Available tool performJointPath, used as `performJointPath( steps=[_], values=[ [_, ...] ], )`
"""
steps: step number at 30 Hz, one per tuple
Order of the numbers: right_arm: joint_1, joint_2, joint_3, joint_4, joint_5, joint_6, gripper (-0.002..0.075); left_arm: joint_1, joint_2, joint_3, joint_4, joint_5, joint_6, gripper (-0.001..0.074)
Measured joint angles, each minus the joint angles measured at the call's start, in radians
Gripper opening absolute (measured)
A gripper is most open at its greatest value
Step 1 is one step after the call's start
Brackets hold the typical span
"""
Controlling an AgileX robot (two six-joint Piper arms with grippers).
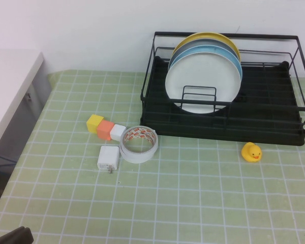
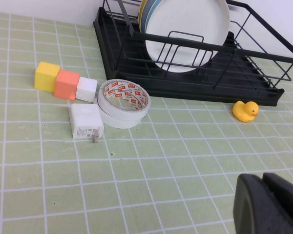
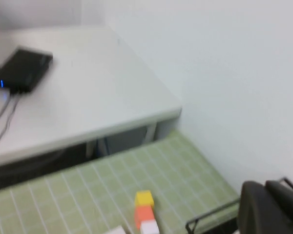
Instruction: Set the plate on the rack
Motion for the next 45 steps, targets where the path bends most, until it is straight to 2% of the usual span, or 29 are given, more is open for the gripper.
performJointPath(
  steps=[6,10,17,23,27,34,42,45],
  values=[
    [0.115,-0.254,0.392,0.006,-0.336,-0.005,0.0009,0.000,0.000,0.000,0.000,0.000,-0.002,-0.0001],
    [0.151,-0.363,0.604,0.030,-0.469,-0.005,0.0009,0.000,0.000,0.000,0.000,0.000,-0.002,-0.0001],
    [0.157,-0.464,0.775,0.034,-0.473,-0.007,0.0009,0.000,0.000,0.000,0.000,0.000,-0.003,-0.0001],
    [0.157,-0.475,0.824,0.034,-0.316,-0.007,0.0009,0.000,0.000,0.000,0.000,0.000,-0.003,-0.0001],
    [0.134,-0.474,0.879,-0.009,-0.254,0.077,0.0009,0.000,0.000,0.000,0.000,-0.002,-0.005,-0.0001],
    [0.113,-0.612,1.101,-0.081,-0.566,0.037,0.0009,0.000,0.000,0.000,0.000,-0.002,-0.005,-0.0001],
    [0.111,-0.881,1.362,-0.108,-0.749,0.016,0.0009,0.000,0.000,0.000,0.000,-0.002,-0.005,-0.0001],
    [0.110,-0.940,1.473,-0.102,-0.875,0.016,0.0009,0.000,0.000,0.000,0.000,-0.002,-0.005,-0.0001]
  ],
)
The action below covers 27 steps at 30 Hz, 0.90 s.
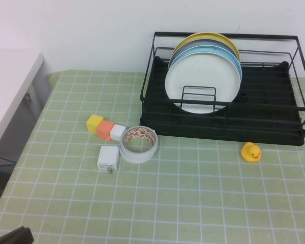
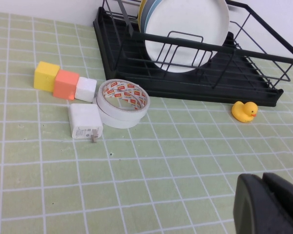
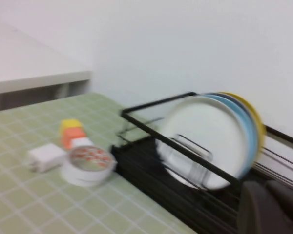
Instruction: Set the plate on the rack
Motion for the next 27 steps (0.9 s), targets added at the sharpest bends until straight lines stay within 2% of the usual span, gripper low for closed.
performJointPath(
  steps=[3,7,10,14,16,18,22,27],
  values=[
    [-0.032,-0.021,0.107,0.004,-0.122,0.000,0.0009,0.000,0.000,0.000,0.000,0.000,0.000,-0.0001],
    [-0.168,-0.100,0.202,-0.005,-0.133,0.071,0.0009,0.000,0.000,0.000,0.000,0.000,0.000,-0.0001],
    [-0.317,-0.180,0.217,-0.082,-0.035,0.163,0.0009,0.000,0.000,0.000,0.000,0.000,0.000,-0.0001],
    [-0.531,-0.311,0.217,-0.294,0.187,0.413,0.0009,0.000,0.000,0.000,0.000,0.000,0.000,-0.0001],
    [-0.614,-0.365,0.218,-0.411,0.271,0.555,0.0009,0.000,0.000,0.000,0.000,0.000,0.000,-0.0001],
    [-0.678,-0.408,0.218,-0.492,0.335,0.616,0.0009,0.000,0.000,0.000,0.000,0.000,0.000,-0.0001],
    [-0.720,-0.429,0.218,-0.526,0.401,0.641,0.0009,0.000,0.000,0.000,0.000,0.000,0.000,-0.0001],
    [-0.682,-0.429,0.216,-0.508,0.440,0.641,0.0009,0.000,0.000,0.000,0.000,0.000,0.000,-0.0001]
  ],
)
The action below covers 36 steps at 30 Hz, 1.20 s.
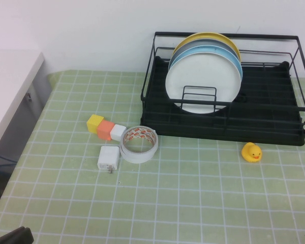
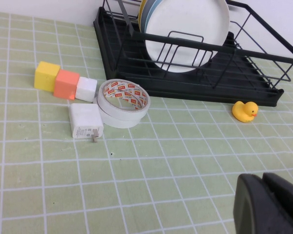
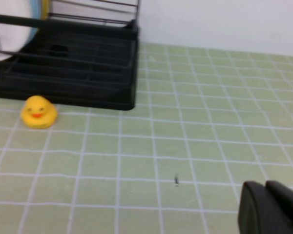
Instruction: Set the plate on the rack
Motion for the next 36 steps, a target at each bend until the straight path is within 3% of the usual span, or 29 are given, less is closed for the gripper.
performJointPath(
  steps=[8,33,36],
  values=[
    [0.087,0.000,0.000,0.004,0.009,0.002,0.0009,0.000,0.000,0.000,0.000,0.011,0.000,-0.0001],
    [0.094,0.000,-0.001,0.009,0.015,0.005,0.0009,0.000,0.000,0.006,0.000,0.036,0.000,-0.0001],
    [0.094,0.000,-0.001,0.009,0.015,0.005,0.0009,0.000,-0.018,0.032,0.092,0.032,-0.023,-0.0001]
  ],
)
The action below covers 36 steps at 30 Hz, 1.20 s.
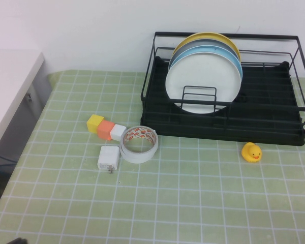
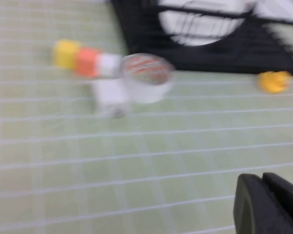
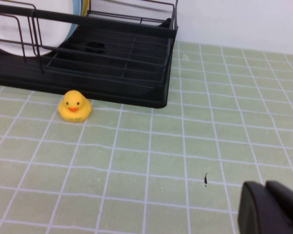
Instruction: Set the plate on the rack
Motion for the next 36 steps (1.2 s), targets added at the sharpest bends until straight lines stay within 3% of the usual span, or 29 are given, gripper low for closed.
performJointPath(
  steps=[2,6,9,15,36],
  values=[
    [0.000,0.000,0.000,0.000,0.000,0.000,0.0009,0.000,-0.025,0.016,0.136,-0.006,-0.119,-0.0001],
    [0.000,0.000,0.000,0.002,0.000,0.000,0.0009,0.000,-0.113,0.056,0.420,-0.019,-0.527,-0.0001],
    [0.000,0.000,0.000,0.002,0.000,0.000,0.0009,0.000,-0.177,0.132,0.536,-0.078,-0.631,-0.0001],
    [0.000,0.000,0.000,0.004,0.002,0.000,0.0009,0.000,-0.193,0.267,0.574,-0.253,-0.644,-0.0001],
    [0.000,0.000,0.000,0.004,0.002,0.000,0.0009,0.000,-0.194,0.267,0.574,-0.227,-0.591,-0.0001]
  ],
)
